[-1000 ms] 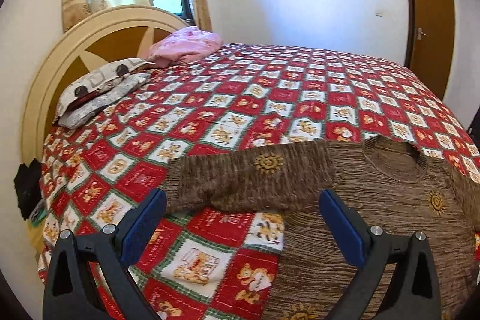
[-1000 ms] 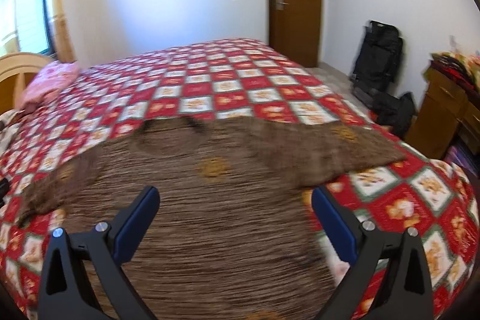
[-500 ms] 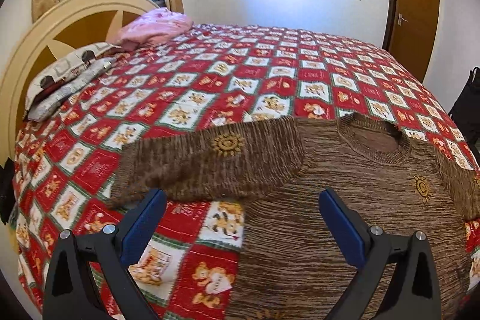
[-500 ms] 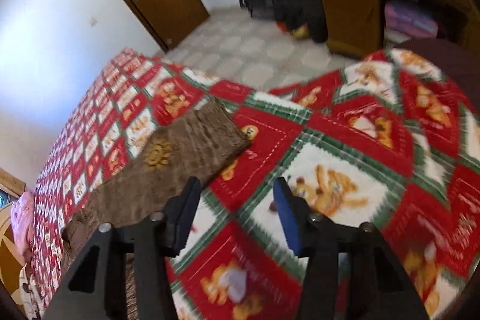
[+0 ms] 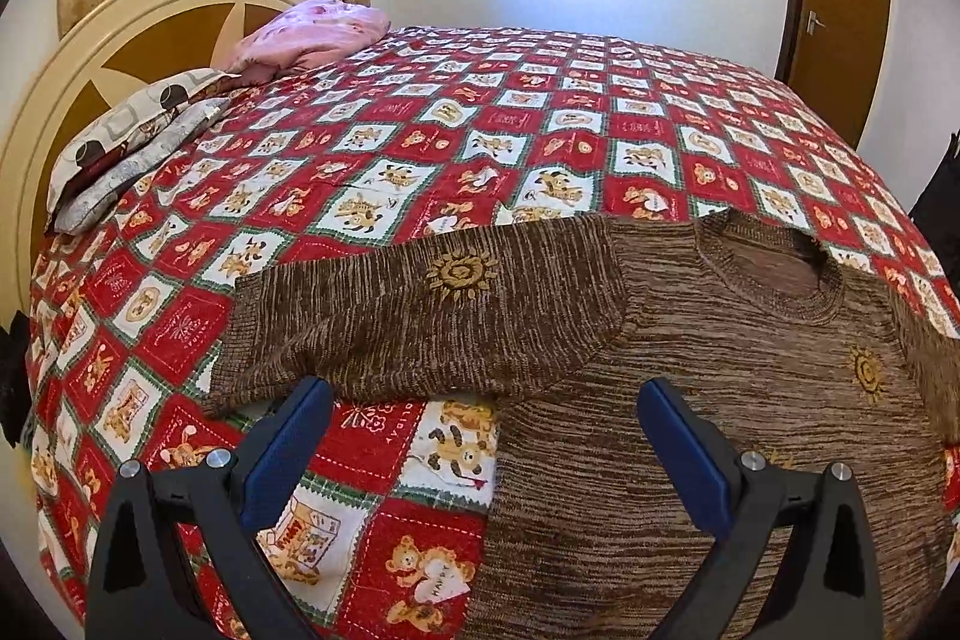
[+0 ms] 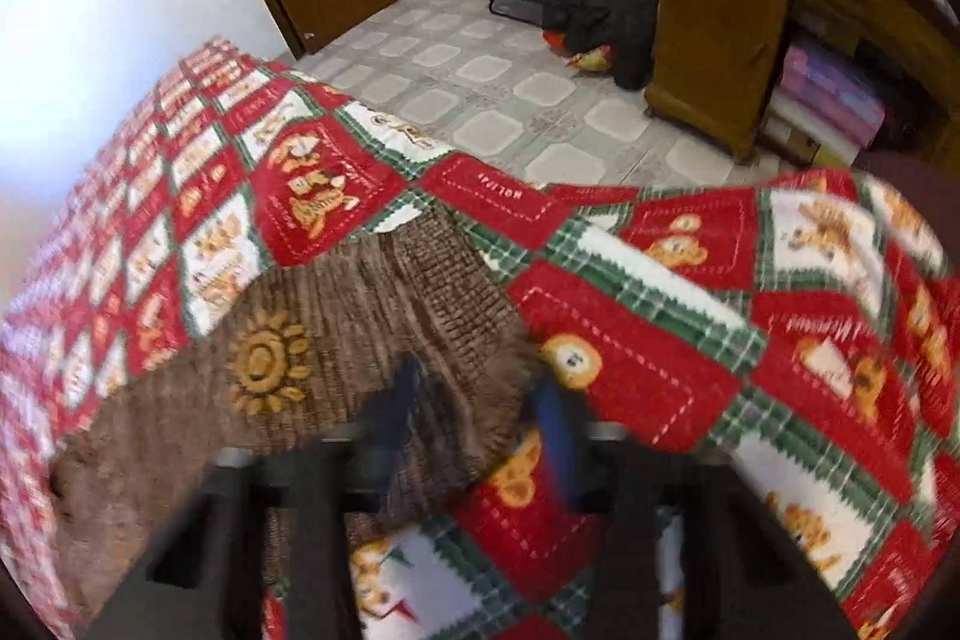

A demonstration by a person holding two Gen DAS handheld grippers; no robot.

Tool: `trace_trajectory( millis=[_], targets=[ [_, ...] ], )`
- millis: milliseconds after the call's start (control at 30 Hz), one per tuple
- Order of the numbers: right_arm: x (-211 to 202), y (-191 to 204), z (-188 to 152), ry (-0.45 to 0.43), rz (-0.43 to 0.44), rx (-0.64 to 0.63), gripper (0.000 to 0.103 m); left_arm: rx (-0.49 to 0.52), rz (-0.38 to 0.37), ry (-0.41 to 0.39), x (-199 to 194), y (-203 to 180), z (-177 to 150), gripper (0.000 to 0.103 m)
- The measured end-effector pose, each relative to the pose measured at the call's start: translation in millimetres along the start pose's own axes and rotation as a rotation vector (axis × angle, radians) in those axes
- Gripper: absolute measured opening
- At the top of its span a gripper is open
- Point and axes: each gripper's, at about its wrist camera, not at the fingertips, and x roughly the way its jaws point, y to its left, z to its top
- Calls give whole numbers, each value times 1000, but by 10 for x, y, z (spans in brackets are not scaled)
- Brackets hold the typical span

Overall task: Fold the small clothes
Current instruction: 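Lower the right gripper onto the sweater sleeve cuff and close it, then carry the held sleeve across the sweater body with the right gripper and release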

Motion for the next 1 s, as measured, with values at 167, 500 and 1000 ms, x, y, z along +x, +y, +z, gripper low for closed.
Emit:
trace_trajectory(
  millis=[167, 500, 1000],
  targets=[
    [-10, -39, 16, -2, 16, 3, 13, 6, -8, 8, 34, -4, -16, 102],
    [-1007, 1310, -245, -201, 152, -376, 13, 1, -22, 2, -5, 11, -12, 102],
    [-667, 3074, -2427, -74, 424, -868, 13, -27, 16, -2, 24, 255, -9, 102]
  ],
)
